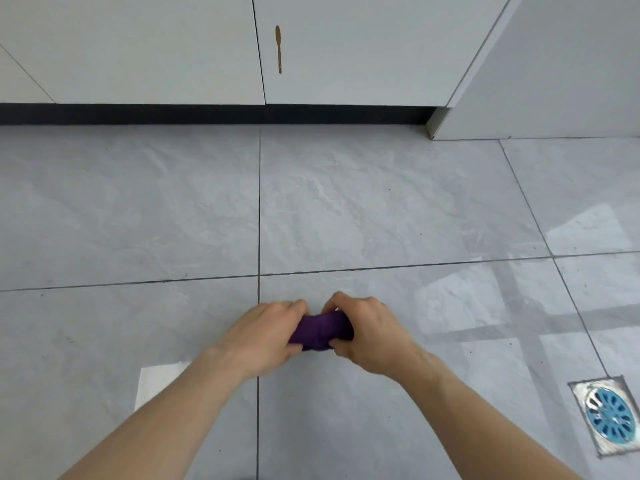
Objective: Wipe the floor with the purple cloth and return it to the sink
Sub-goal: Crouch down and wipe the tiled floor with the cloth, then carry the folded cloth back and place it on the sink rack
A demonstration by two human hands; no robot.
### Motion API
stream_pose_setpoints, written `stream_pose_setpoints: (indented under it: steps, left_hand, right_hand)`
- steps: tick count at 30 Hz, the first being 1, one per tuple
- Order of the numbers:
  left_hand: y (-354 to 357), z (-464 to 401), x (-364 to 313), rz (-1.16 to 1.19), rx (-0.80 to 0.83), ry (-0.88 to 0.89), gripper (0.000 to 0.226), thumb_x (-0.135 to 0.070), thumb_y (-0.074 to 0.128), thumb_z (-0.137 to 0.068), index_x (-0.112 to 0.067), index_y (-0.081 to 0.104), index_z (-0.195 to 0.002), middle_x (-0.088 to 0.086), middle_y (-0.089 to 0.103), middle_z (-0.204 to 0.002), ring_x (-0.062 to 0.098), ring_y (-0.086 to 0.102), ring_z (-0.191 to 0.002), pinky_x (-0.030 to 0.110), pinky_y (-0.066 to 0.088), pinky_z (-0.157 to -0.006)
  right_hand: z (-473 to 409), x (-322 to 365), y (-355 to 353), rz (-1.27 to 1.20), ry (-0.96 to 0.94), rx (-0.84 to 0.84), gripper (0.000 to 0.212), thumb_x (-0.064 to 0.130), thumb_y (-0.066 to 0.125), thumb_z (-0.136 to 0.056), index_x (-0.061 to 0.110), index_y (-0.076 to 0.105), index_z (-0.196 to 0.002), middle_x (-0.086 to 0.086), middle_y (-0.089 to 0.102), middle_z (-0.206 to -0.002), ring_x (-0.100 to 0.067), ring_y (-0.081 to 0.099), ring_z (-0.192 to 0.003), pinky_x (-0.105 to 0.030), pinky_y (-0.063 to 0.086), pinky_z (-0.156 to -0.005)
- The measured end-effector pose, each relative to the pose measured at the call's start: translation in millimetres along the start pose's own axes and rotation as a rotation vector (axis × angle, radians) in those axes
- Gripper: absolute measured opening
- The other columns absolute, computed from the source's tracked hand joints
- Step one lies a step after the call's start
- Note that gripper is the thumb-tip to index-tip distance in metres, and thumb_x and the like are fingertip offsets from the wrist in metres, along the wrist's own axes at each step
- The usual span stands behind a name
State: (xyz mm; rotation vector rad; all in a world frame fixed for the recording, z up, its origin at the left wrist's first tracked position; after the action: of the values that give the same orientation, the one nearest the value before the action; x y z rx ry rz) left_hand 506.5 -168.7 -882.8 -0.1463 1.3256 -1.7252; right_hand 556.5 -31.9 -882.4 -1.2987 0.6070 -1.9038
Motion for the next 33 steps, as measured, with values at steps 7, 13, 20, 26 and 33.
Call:
stream_pose_setpoints:
  steps: [7,13,20,26,33]
  left_hand:
    - [-83.5,-12.0,-23.8,-0.054,-0.148,0.020,0.024,-0.020,0.064,-0.087,-0.026,0.054,-0.108,-0.007,0.066,-0.099,0.022,0.061,-0.085,0.030,0.040,-0.066]
    - [-147.1,3.5,-49.9,-0.094,-0.204,0.021,0.021,-0.020,0.064,-0.087,-0.026,0.053,-0.105,-0.006,0.064,-0.097,0.022,0.061,-0.083,0.030,0.043,-0.067]
    - [-256.7,59.9,-111.4,-0.134,-0.187,0.013,0.022,-0.018,0.064,-0.086,-0.026,0.052,-0.103,-0.006,0.063,-0.095,0.023,0.060,-0.080,0.030,0.041,-0.067]
    - [-400.8,137.1,-193.2,-0.119,-0.177,-0.001,0.022,-0.020,0.064,-0.088,-0.027,0.052,-0.105,-0.007,0.063,-0.097,0.022,0.062,-0.084,0.034,0.050,-0.073]
    - [-612.2,248.9,-315.4,-0.124,-0.253,0.000,0.021,-0.019,0.062,-0.088,-0.027,0.055,-0.107,-0.008,0.064,-0.100,0.022,0.062,-0.089,0.030,0.043,-0.071]
  right_hand:
    - [-2.9,32.1,-74.6,0.066,-0.067,-0.208,0.035,0.010,0.069,-0.073,0.023,0.057,-0.104,0.002,0.067,-0.092,-0.027,0.060,-0.076,-0.043,0.053,-0.067]
    - [11.5,65.9,-132.7,0.119,-0.089,-0.261,0.037,0.013,0.071,-0.075,0.027,0.056,-0.105,0.003,0.064,-0.093,-0.028,0.061,-0.076,-0.043,0.054,-0.069]
    - [70.0,140.7,-228.8,0.114,-0.027,-0.264,0.035,0.016,0.072,-0.078,0.027,0.054,-0.106,0.004,0.065,-0.095,-0.028,0.061,-0.079,-0.043,0.054,-0.069]
    - [147.4,243.4,-364.7,0.140,0.001,-0.242,0.037,0.017,0.071,-0.079,0.028,0.053,-0.109,0.005,0.064,-0.098,-0.028,0.062,-0.081,-0.041,0.053,-0.070]
    - [259.6,388.2,-560.4,0.159,-0.027,-0.314,0.035,0.019,0.069,-0.081,0.030,0.054,-0.110,0.008,0.065,-0.101,-0.025,0.062,-0.084,-0.039,0.053,-0.071]
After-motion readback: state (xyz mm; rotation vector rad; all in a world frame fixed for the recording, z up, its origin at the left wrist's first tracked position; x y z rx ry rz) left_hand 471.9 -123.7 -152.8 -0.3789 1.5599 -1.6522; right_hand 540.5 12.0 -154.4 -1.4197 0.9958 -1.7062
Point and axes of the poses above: each hand's wrist, its own z-axis away from the middle knuckle, its own y-axis out of the palm, x = y × z, the point moved 7 cm from there along -z, towards the middle knuckle
